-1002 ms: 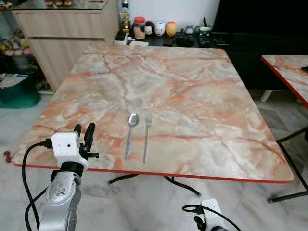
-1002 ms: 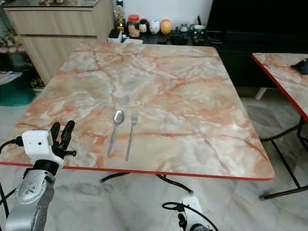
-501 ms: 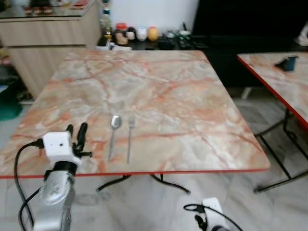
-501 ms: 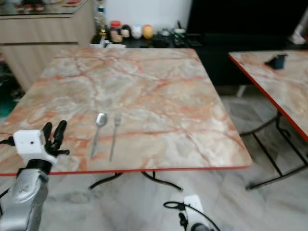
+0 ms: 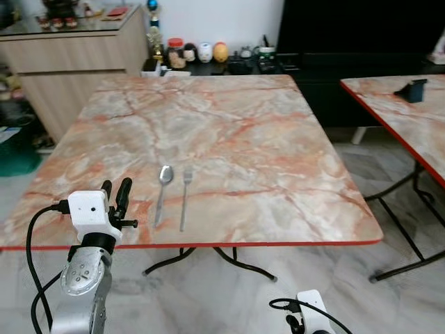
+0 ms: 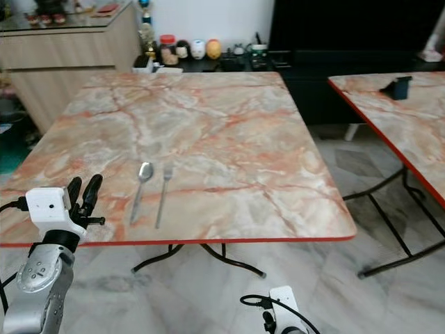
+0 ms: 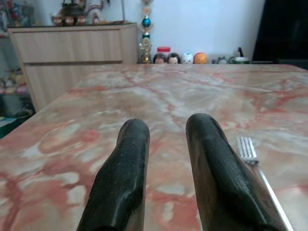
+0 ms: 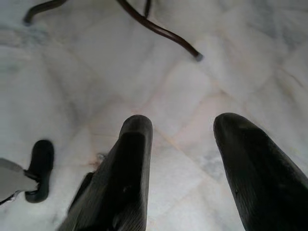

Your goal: Setting the table

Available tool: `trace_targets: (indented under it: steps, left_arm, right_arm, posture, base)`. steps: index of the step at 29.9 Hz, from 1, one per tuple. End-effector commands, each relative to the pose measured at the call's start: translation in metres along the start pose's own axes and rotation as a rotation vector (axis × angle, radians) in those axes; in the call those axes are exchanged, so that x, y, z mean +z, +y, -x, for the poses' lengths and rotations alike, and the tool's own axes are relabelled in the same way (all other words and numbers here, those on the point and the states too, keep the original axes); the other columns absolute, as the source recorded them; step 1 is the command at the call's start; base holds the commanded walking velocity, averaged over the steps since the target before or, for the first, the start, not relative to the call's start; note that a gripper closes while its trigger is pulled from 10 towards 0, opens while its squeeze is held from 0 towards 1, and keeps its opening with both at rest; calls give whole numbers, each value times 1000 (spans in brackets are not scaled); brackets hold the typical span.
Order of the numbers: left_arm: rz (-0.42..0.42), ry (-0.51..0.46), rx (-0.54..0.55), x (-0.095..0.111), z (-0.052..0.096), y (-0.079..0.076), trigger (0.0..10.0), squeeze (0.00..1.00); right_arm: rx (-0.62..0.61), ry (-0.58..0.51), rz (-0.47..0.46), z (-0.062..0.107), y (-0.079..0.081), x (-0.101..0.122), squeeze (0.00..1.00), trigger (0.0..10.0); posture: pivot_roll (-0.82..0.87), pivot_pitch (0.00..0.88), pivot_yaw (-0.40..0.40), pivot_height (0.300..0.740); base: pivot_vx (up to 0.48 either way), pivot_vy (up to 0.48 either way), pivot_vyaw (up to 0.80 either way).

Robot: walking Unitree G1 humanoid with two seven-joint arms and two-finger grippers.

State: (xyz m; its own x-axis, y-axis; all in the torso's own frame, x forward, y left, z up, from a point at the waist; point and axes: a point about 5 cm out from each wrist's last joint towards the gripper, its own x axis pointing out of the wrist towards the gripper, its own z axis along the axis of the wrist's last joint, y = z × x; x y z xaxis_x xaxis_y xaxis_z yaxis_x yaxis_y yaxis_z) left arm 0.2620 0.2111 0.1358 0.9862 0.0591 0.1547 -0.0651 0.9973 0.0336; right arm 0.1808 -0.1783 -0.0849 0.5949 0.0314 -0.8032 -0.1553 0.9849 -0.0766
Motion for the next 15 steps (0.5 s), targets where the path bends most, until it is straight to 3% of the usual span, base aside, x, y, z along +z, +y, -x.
trace_targets:
  steps: [1,2,15]
  left_arm:
    - [9,22,-10,-2,-3,-1,10000,137]
    - [7,27,-17,-3,-3,-2,10000,1000]
    - [-8,29,-24,-4,-2,-4,10000,1000]
  right_arm:
    - [-2,-4,7,0,0,1,0,10000]
    - [-2,-1,7,0,0,0,0,10000]
    - [-1,12,14,0,1,-2,0,10000]
  posture:
    - [-1,0,-15,740]
    - [-1,0,-15,740]
    - [-3,0,-19,740]
  base:
    - [0,0,0]
    - [0,0,0]
    - [0,0,0]
